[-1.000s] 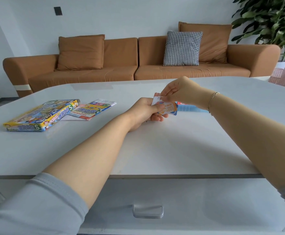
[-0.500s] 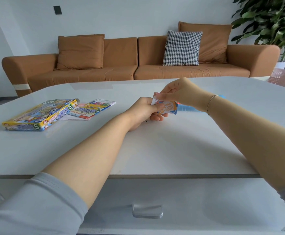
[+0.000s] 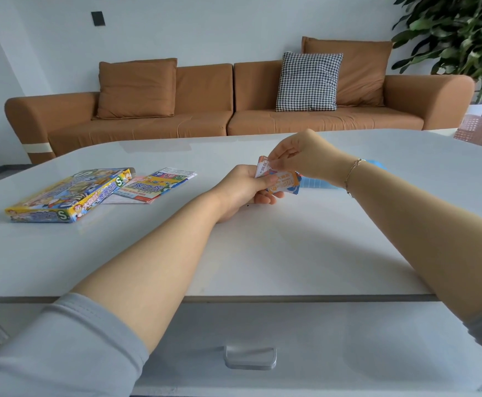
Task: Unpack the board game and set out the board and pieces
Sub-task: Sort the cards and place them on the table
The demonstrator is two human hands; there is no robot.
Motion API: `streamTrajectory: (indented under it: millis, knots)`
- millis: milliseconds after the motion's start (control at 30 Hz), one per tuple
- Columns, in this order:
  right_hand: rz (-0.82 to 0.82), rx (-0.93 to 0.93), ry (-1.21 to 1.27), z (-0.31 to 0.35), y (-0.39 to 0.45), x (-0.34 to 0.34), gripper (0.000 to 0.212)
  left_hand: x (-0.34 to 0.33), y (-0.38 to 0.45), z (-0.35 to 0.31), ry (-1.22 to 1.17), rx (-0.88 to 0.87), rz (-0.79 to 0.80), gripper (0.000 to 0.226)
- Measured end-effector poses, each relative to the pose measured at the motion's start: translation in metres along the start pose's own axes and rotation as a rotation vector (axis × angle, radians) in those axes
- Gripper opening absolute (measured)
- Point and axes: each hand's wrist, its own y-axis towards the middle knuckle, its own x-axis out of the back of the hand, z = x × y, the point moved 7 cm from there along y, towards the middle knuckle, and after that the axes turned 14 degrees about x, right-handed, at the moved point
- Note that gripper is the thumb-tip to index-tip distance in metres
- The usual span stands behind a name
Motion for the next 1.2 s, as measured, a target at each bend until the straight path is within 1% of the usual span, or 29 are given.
streamTrajectory:
  millis: [67,133,200,233,300,367,433,500,600,633,733,800,867,967,1033,1100,1200]
  knots:
    - [0.026,-0.02,0.01,-0.0025,0.0,0.0007,0.014,0.0002,0.0007,0.0004,0.004,0.002,0.0,0.011]
    - [0.017,-0.027,0.029,-0.003,-0.0012,0.0009,0.014,0.0001,0.0012,0.0005,0.007,0.0,0.001,0.011]
    - [-0.015,-0.007,0.016,-0.0013,-0.0011,0.0002,0.024,-0.0003,0.0012,0.0005,0.014,-0.001,0.002,0.012]
    - [-0.032,0.009,-0.003,0.0,-0.0005,0.0001,0.025,-0.0006,0.0012,0.0006,0.016,-0.001,0.003,0.012]
    - [-0.053,0.035,-0.031,0.0031,0.0005,0.0006,0.018,-0.0003,0.0005,0.0004,0.011,-0.003,0.003,0.012]
    - [-0.032,0.035,-0.035,0.0036,0.0008,0.0011,0.011,0.0004,0.0005,0.0003,0.002,-0.002,0.0,0.012]
    - [0.004,0.011,-0.027,0.0006,0.0002,0.0007,0.011,0.0007,0.0013,0.0005,0.003,0.0,-0.001,0.014]
    - [0.006,-0.007,0.004,-0.0007,-0.0012,0.0007,0.011,0.0006,0.0019,0.0006,0.006,0.0,0.001,0.013]
    - [-0.034,0.022,-0.016,0.0026,-0.0001,-0.0006,0.024,0.0003,0.0016,0.0003,0.012,-0.002,0.002,0.013]
    - [-0.045,0.032,-0.032,0.0034,0.0007,-0.0008,0.025,0.0003,0.0017,0.0004,0.014,-0.001,0.003,0.013]
    - [-0.026,0.036,-0.022,0.0021,0.0013,-0.0003,0.013,0.0007,0.0024,0.001,0.017,0.004,-0.005,0.015]
    - [0.003,0.019,-0.008,0.0012,0.0002,0.0007,0.01,0.0008,0.0025,0.0012,0.017,0.006,-0.009,0.016]
    - [-0.002,0.008,0.005,0.0007,-0.0006,0.0009,0.013,0.0005,0.0023,0.0008,0.018,0.0,-0.005,0.013]
    - [-0.048,0.023,-0.004,0.0016,0.0019,-0.0006,0.025,0.0003,0.0018,0.0005,0.013,-0.003,-0.003,0.012]
    - [-0.058,0.036,-0.019,0.001,0.0033,0.0003,0.021,-0.0001,0.0018,0.0007,0.02,-0.001,-0.002,0.013]
    - [-0.023,0.032,-0.011,0.0001,0.0018,0.0013,0.013,-0.0004,0.0021,0.001,0.022,0.005,-0.005,0.013]
    - [-0.001,0.017,-0.017,-0.0014,-0.0006,0.0026,0.013,-0.0002,0.0021,0.0011,0.016,0.009,-0.008,0.013]
